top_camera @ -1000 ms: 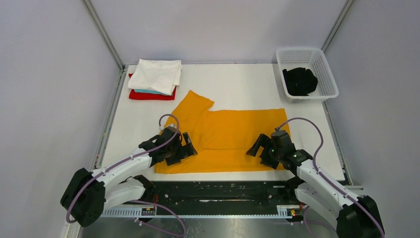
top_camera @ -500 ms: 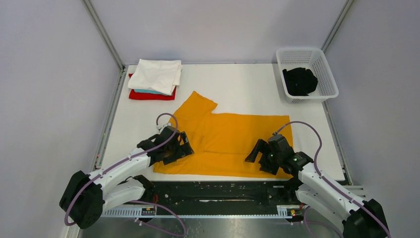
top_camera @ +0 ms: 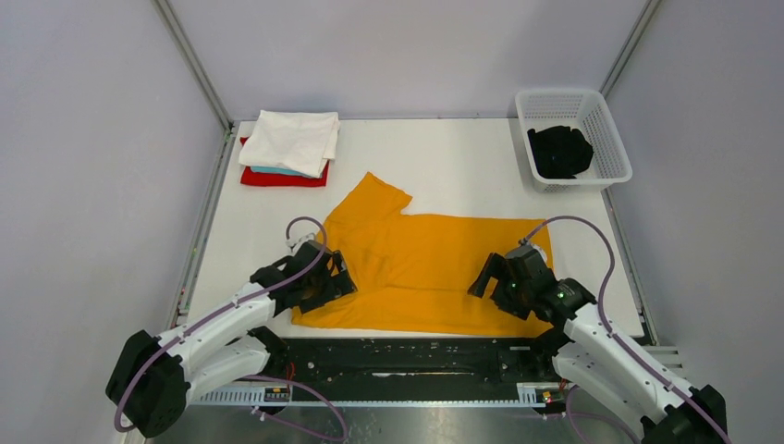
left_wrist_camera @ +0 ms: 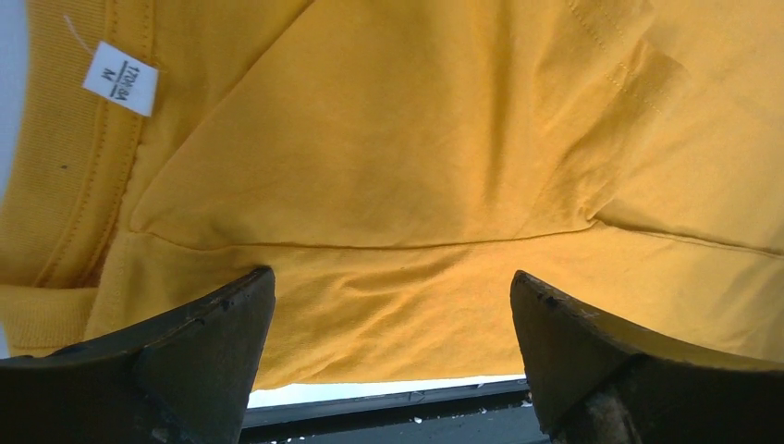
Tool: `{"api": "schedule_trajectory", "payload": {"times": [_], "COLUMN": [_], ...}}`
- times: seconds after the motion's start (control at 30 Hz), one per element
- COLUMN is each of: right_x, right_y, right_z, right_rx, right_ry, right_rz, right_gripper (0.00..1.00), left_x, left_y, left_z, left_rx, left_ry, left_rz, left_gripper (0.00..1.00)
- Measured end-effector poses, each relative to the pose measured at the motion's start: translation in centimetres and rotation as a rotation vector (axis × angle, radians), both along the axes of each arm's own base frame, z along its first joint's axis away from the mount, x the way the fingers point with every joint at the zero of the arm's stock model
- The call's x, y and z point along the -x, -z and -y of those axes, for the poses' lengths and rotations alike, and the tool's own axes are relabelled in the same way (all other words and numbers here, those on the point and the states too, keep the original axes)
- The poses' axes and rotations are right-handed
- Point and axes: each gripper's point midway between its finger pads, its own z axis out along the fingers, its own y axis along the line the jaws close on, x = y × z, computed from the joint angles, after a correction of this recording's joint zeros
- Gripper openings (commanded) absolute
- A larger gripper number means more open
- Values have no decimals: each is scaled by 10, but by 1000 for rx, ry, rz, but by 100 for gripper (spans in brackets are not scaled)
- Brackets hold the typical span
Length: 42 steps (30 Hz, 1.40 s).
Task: Fold and stack the t-shirts
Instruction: Fold the flattened tshirt in 1/3 of the way
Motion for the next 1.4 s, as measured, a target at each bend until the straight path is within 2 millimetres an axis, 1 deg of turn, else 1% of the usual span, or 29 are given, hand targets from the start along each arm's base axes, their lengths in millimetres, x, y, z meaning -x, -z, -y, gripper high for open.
{"api": "schedule_trajectory", "payload": {"times": [0.2,0.3,0.4,0.5,0.7,0.9,1.07,1.23,1.3,1.33,1.4], "right_x": [-45,-64,-78,-86,-95,-106,-113,-122,-127,-129,-135], "right_y": [-58,-84,-102,-113,-120,-116,-105,-106,-108,-108,-110], "right_z": [9,21,33,43,60,74,81,81,79,77,75], "right_rx": [69,141,219,288,391,445,432,401,388,385,399], "right_ry": [21,38,56,65,97,139,160,163,140,114,67], "right_rz": [238,341,410,448,477,438,379,386,400,399,399], "right_gripper": [99,100,100,99,99,100,100,99,99,99,100], "left_x": [3,4,6,8,15,23,29,36,37,35,24], "left_y": [1,2,3,5,8,8,7,7,2,-4,-24], "left_z": [-7,-11,-16,-17,-21,-25,-28,-30,-31,-31,-27], "left_rx": [-33,-53,-70,-70,-60,-33,-12,-16,-28,-38,-50], "left_ry": [-6,-13,-23,-29,-51,-73,-87,-87,-77,-69,-51], "left_rz": [-12,-12,-18,-23,-31,-22,-24,-43,-49,-47,-21], "left_gripper": [99,99,99,99,99,99,99,99,99,99,99]}}
